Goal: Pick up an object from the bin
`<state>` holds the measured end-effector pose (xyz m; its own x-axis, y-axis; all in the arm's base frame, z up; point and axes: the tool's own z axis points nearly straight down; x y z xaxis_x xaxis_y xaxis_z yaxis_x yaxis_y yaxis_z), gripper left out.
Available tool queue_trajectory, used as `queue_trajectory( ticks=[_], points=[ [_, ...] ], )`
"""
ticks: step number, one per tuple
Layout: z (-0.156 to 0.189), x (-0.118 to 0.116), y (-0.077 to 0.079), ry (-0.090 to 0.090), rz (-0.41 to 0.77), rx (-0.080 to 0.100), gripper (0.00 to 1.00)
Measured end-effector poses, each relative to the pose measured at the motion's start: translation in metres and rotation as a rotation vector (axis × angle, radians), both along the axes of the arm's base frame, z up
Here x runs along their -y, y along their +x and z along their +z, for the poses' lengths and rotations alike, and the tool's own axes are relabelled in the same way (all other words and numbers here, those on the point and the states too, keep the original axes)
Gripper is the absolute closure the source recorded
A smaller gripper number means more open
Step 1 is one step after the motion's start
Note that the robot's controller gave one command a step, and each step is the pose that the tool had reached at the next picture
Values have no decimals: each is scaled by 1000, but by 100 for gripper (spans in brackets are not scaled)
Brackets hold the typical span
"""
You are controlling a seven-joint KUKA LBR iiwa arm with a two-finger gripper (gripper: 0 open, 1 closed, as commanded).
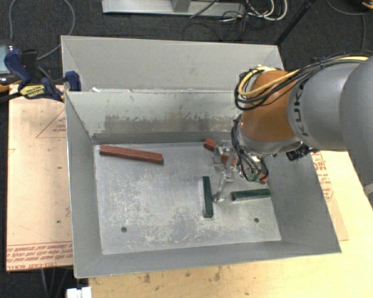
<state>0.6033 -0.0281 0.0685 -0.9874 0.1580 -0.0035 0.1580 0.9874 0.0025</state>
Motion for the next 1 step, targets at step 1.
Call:
queue_trajectory(
  ticks=[1],
  points=[
    [2,62,-30,-3,331,-5,0]
  ],
)
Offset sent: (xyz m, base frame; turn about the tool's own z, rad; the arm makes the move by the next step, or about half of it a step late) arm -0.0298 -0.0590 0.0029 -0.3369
